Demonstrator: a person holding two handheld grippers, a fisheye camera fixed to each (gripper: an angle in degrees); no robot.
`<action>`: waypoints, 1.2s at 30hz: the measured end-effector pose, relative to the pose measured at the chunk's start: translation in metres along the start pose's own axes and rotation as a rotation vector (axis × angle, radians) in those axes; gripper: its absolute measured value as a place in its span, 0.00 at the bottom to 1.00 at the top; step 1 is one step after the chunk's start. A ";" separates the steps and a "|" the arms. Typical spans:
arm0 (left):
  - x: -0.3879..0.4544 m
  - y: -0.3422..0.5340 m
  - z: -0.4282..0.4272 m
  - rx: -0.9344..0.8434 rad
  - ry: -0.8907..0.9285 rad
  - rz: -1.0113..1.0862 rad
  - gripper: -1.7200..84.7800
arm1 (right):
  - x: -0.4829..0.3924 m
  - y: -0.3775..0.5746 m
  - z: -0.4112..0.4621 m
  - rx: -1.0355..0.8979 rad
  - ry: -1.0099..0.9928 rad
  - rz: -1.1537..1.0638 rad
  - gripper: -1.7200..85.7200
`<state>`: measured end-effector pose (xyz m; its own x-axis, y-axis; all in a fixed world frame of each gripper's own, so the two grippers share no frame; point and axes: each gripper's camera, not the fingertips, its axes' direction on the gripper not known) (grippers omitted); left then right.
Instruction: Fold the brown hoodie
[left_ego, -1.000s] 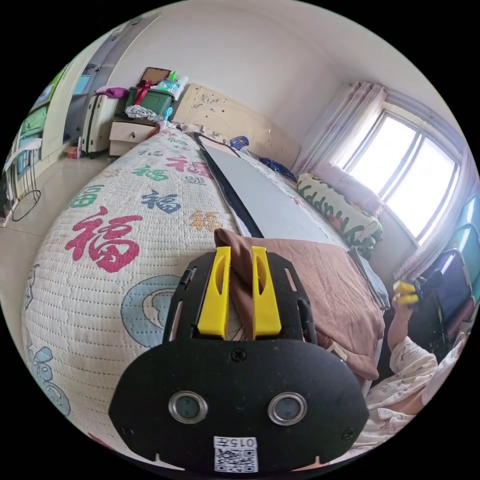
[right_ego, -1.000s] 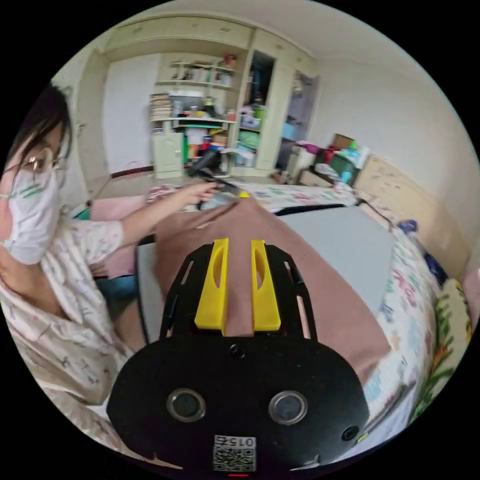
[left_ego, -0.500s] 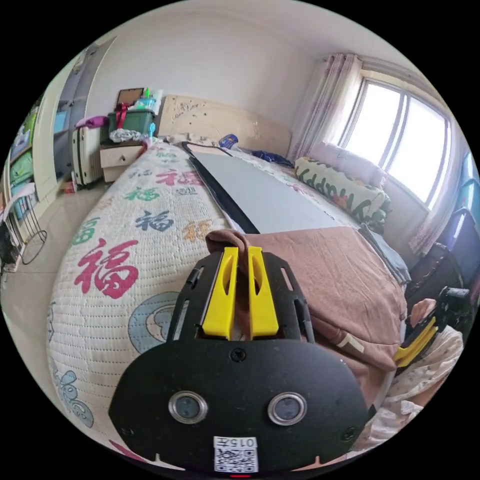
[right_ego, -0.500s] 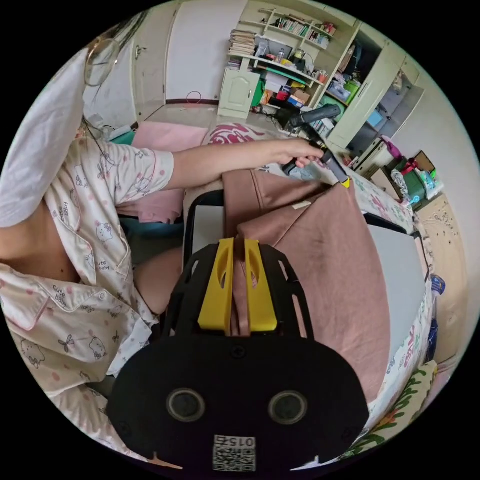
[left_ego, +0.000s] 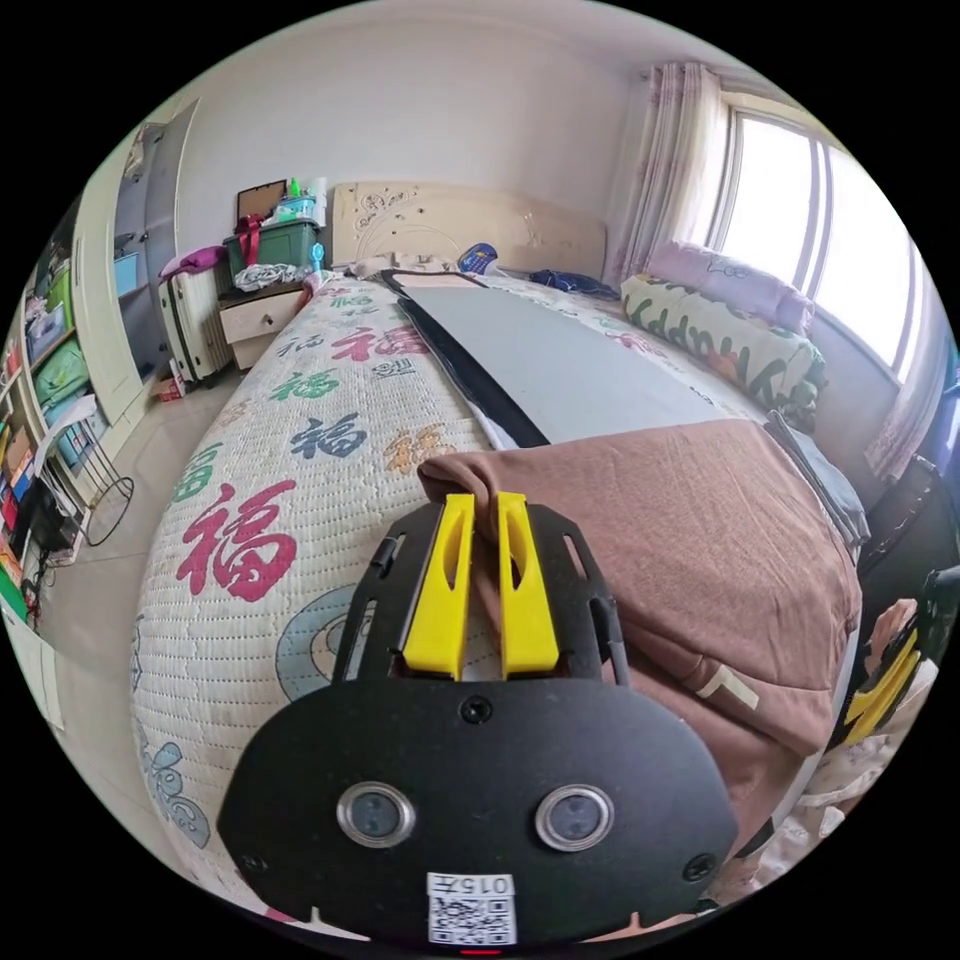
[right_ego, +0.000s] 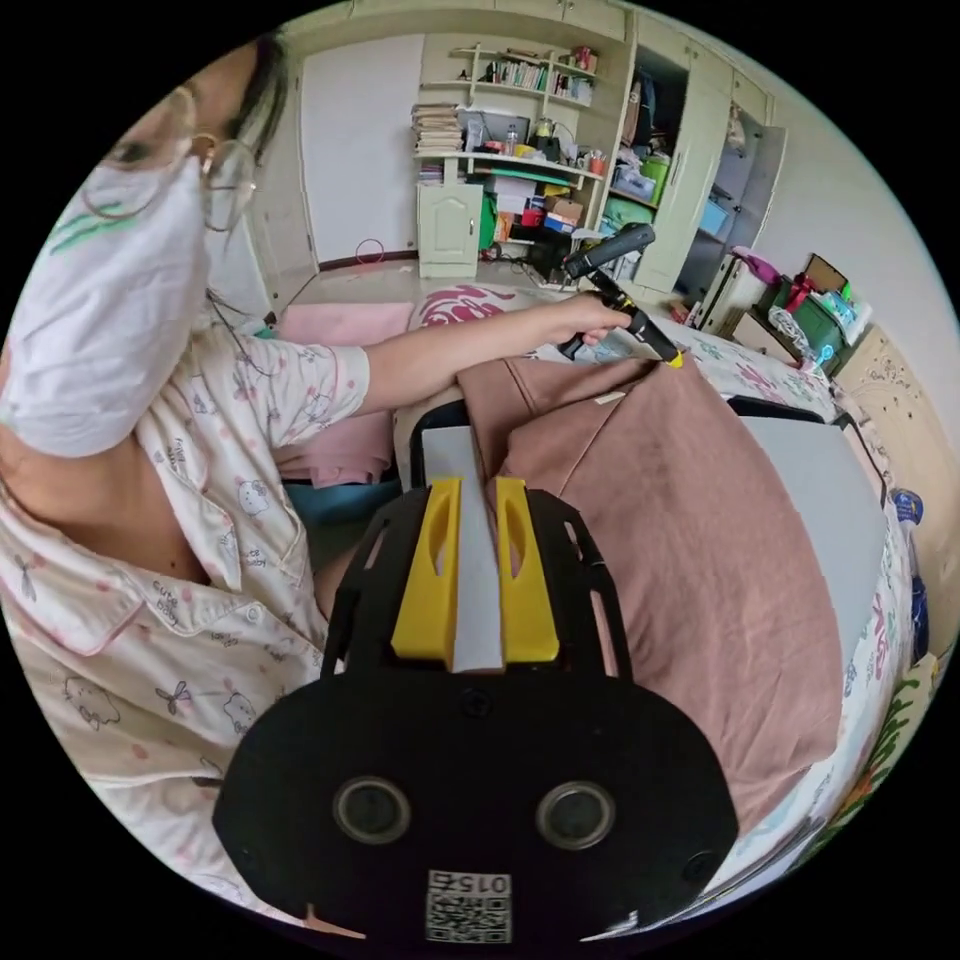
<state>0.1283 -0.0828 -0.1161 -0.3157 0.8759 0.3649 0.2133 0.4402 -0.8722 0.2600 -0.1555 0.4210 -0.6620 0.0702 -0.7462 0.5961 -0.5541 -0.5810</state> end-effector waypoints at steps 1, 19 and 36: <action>-0.012 0.002 -0.005 0.002 -0.006 0.011 0.05 | 0.003 0.013 -0.012 0.035 0.008 0.036 0.10; -0.013 0.098 -0.184 0.064 0.402 0.745 0.04 | 0.054 0.135 -0.042 0.226 0.421 0.343 0.08; -0.128 0.071 -0.232 0.093 0.427 0.558 0.05 | 0.121 0.302 -0.137 0.506 0.580 0.815 0.13</action>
<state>0.3988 -0.1178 -0.1491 0.2121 0.9751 -0.0653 0.1518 -0.0989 -0.9834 0.4220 -0.2010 0.1104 0.2321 -0.1647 -0.9586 0.4138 -0.8752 0.2506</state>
